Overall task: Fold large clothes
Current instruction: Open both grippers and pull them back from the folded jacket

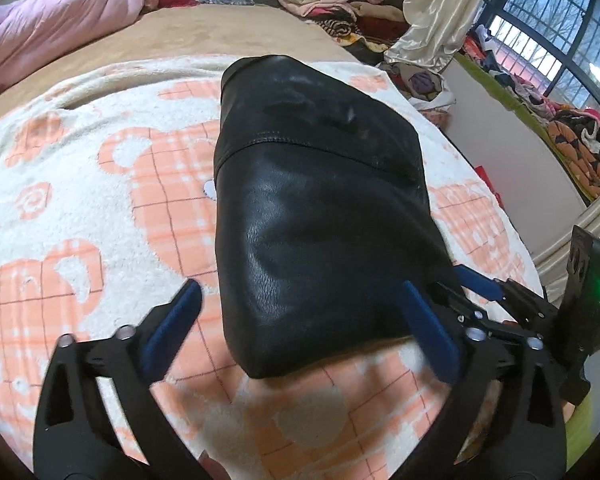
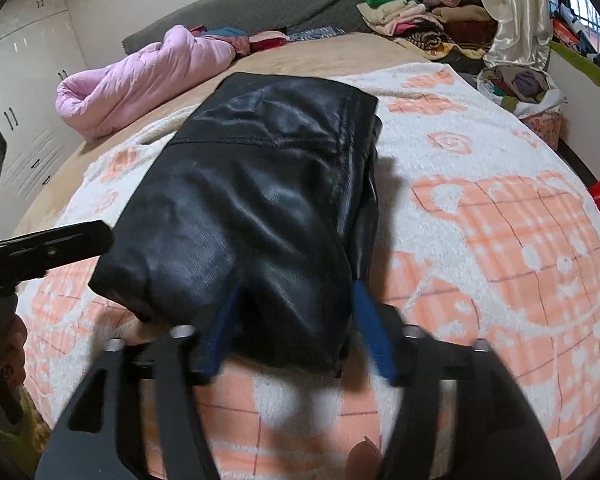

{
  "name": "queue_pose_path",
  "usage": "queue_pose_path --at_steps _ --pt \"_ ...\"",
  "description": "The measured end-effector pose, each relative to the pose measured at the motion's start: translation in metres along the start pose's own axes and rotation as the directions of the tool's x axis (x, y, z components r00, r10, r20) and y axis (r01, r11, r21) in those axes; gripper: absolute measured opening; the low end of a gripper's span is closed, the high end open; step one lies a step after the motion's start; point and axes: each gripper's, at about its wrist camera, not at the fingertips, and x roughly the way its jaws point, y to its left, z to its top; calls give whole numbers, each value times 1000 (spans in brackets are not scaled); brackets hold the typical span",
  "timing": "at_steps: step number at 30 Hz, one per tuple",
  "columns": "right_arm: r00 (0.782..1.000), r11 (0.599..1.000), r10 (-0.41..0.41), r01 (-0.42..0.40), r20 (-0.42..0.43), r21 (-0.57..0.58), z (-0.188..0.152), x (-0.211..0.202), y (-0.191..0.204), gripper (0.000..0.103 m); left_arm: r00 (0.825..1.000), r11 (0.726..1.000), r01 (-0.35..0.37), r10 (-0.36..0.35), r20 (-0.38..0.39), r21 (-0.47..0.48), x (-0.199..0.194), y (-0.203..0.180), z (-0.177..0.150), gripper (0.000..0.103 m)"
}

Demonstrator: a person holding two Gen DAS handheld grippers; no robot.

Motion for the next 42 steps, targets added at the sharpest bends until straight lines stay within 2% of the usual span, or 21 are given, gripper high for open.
queue_pose_path --at_steps 3,7,13,23,29,42 --pt "1000 1000 9 -9 4 19 -3 -2 -2 68 1000 1000 15 -15 -2 -24 -4 2 -2 94" --pt "999 1000 -11 10 31 19 -5 -11 -2 82 1000 1000 -6 6 -8 -23 -9 1 -5 94" --pt "995 999 -36 35 90 16 -11 -30 4 96 1000 999 -10 11 14 -40 -20 2 -10 94" --pt "986 999 -36 32 164 27 -22 -62 11 98 998 998 -11 14 54 -58 -37 2 -20 94" --pt "979 999 -32 30 200 12 -29 -78 20 99 995 999 -31 33 97 -18 -49 -3 -34 94" --pt "973 999 -28 35 227 -26 -52 -96 40 99 990 1000 -23 22 142 6 -59 -6 -68 94"
